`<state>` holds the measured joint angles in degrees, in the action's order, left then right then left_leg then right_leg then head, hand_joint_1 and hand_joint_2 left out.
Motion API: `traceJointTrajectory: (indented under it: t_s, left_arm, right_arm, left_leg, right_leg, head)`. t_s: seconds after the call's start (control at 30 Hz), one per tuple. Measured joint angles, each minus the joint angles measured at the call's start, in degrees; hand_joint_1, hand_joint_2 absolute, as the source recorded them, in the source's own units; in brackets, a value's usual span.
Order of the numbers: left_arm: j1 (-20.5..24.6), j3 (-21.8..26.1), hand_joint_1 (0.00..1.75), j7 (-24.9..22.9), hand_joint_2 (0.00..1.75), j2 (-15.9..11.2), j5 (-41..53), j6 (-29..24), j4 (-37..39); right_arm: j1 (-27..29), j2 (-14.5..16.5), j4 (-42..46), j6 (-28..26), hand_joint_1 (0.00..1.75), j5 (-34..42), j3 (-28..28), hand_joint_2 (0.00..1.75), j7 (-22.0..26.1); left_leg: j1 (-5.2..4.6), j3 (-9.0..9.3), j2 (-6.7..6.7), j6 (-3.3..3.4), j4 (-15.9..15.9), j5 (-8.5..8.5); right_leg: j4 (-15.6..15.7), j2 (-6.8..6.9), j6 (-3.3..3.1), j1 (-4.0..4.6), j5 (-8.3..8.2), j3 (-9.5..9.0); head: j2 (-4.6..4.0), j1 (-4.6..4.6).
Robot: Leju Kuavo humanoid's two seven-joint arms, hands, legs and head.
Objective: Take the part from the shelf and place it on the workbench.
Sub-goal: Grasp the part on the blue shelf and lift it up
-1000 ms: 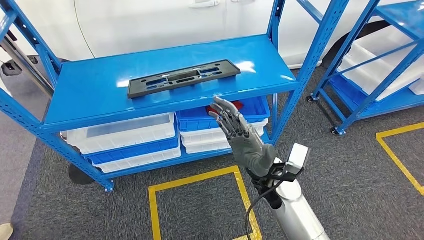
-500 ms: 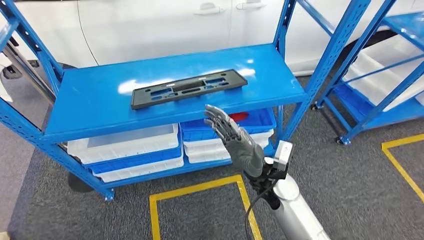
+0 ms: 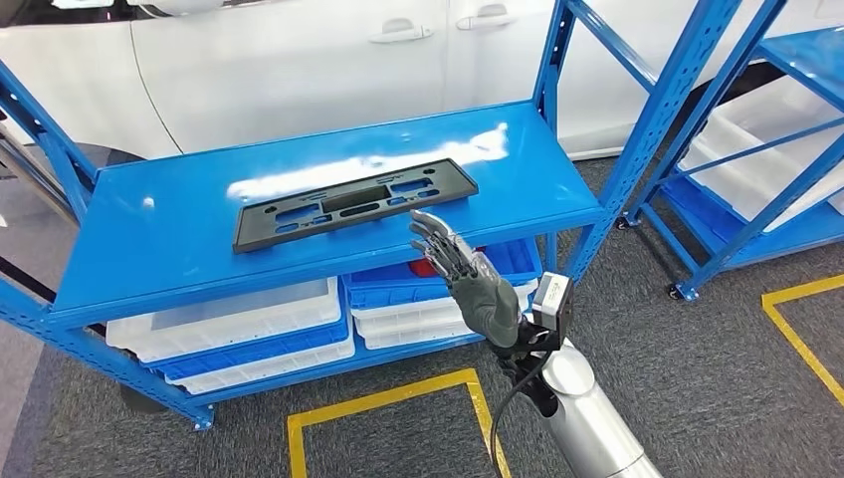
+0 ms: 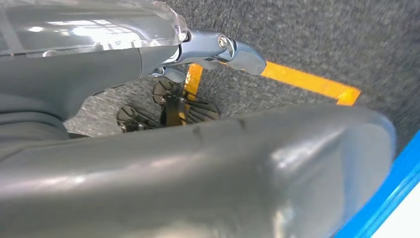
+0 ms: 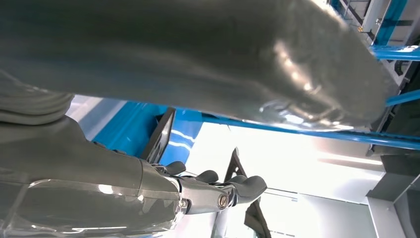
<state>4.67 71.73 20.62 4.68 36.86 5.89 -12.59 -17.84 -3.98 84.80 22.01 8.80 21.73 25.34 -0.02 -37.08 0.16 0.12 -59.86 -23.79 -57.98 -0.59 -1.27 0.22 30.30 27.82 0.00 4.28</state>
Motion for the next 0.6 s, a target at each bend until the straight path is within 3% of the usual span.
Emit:
traceJointTrajectory:
  t_s: [0.07, 0.13, 0.2, 0.27, 0.33, 0.37, 0.4, 0.47, 0.5, 0.53, 0.6]
  left_arm:
    - [0.02, 0.00, 0.00, 0.00, 0.00, 0.00, 0.14, -0.20, 0.00]
    - [0.23, 0.00, 0.00, 0.03, 0.00, 0.08, 0.19, -0.39, 0.00]
    - [0.50, 0.00, 0.00, 0.05, 0.00, 0.14, 0.21, -0.54, 0.00]
    - [0.62, 0.00, 0.00, 0.07, 0.00, 0.13, 0.24, -0.62, 0.00]
    - [0.53, -0.01, 0.00, 0.08, 0.00, 0.14, 0.50, -0.64, 0.00]
    - [0.48, -0.02, 0.00, 0.07, 0.00, 0.17, 0.69, -0.62, 0.00]
    - [0.48, -0.07, 0.00, 0.06, 0.00, 0.22, 0.94, -0.60, 0.00]
    - [0.62, -0.19, 0.00, -0.03, 0.00, 0.31, 1.37, -0.58, 0.00]
    - [0.78, -0.26, 0.00, -0.11, 0.00, 0.33, 1.61, -0.61, 0.00]
    - [0.91, -0.29, 0.00, -0.23, 0.00, 0.32, 1.76, -0.71, 0.00]
    - [1.10, -0.33, 0.00, -0.44, 0.00, 0.29, 1.94, -0.98, 0.00]
  right_arm:
    - [0.37, -0.10, 0.36, -1.07, 0.00, -0.84, 0.04, 1.75, 0.76]
    - [0.59, -0.13, 1.33, -1.98, 0.00, -1.55, 0.06, 1.75, 1.30]
    - [0.76, -0.14, 2.15, -2.42, 0.00, -1.99, 0.08, 0.87, 1.53]
    - [1.15, -0.17, 2.38, -2.51, 0.00, -2.21, 0.11, 0.00, 1.53]
    - [1.65, -0.21, 2.52, -2.56, 0.00, -2.31, 0.15, 0.00, 1.51]
    - [1.83, -0.25, 2.70, -2.67, 0.00, -2.45, 0.17, 0.00, 1.54]
    - [2.00, -0.32, 2.99, -2.95, 0.00, -2.68, 0.19, 0.00, 1.55]
    - [2.35, -0.62, 3.57, -3.93, 0.00, -3.60, 0.24, 0.87, 1.55]
    - [2.59, -0.76, 3.81, -4.55, 0.00, -4.29, 0.28, 1.31, 1.52]
    - [2.83, -0.88, 4.09, -5.14, 0.00, -5.12, 0.32, 1.75, 1.54]
    - [2.98, -0.99, 4.56, -6.27, 0.00, -7.00, 0.49, 1.75, 1.65]
  left_leg:
    - [-0.19, 1.04, -0.14, 0.55, 0.85, -0.10]
    - [-0.01, 2.60, -0.20, 1.20, 1.57, -0.20]
    - [0.14, 3.96, -0.20, 1.67, 2.09, -0.70]
    - [0.16, 4.78, -0.29, 1.86, 2.22, -1.50]
    - [0.20, 5.90, -0.44, 1.77, 2.23, -2.61]
    - [0.25, 6.64, -0.49, 1.66, 2.22, -3.24]
    - [0.32, 7.49, -0.51, 1.49, 2.22, -3.93]
    - [0.32, 8.89, -0.58, 0.97, 2.22, -5.32]
    - [0.26, 9.38, -0.61, 0.62, 2.29, -6.00]
    - [0.18, 9.83, -0.62, 0.25, 2.25, -6.36]
    - [0.12, 10.27, -0.58, -0.46, 1.66, -6.40]
  right_leg:
    - [-0.85, -0.12, 0.79, 0.02, 0.35, -0.76]
    - [-3.78, -0.03, 1.44, -0.14, -0.27, -0.26]
    - [-9.16, 0.04, 2.03, -0.39, 0.25, 2.92]
    - [-14.74, 0.08, 2.60, -0.67, 3.21, 7.71]
    - [-16.11, 0.18, 3.00, -0.97, 5.78, 11.09]
    - [-14.54, 0.25, 3.11, -1.07, 5.43, 11.68]
    - [-11.55, 0.35, 3.15, -1.13, 3.43, 11.58]
    - [-4.72, 0.66, 2.84, -1.06, -3.44, 10.81]
    - [-2.48, 0.75, 2.47, -0.92, -6.05, 10.47]
    - [-1.36, 0.75, 2.03, -0.83, -7.53, 10.30]
    - [-1.00, 0.49, 1.10, -0.78, -7.37, 9.57]
  head:
    - [0.00, 0.00]
    - [0.00, -0.01]
    - [0.00, -0.01]
    - [0.00, -0.01]
    - [0.00, -0.01]
    - [0.00, -0.01]
    - [0.00, -0.01]
    - [0.00, -0.02]
    - [0.00, -0.01]
    - [0.00, -0.01]
    - [0.00, 0.01]
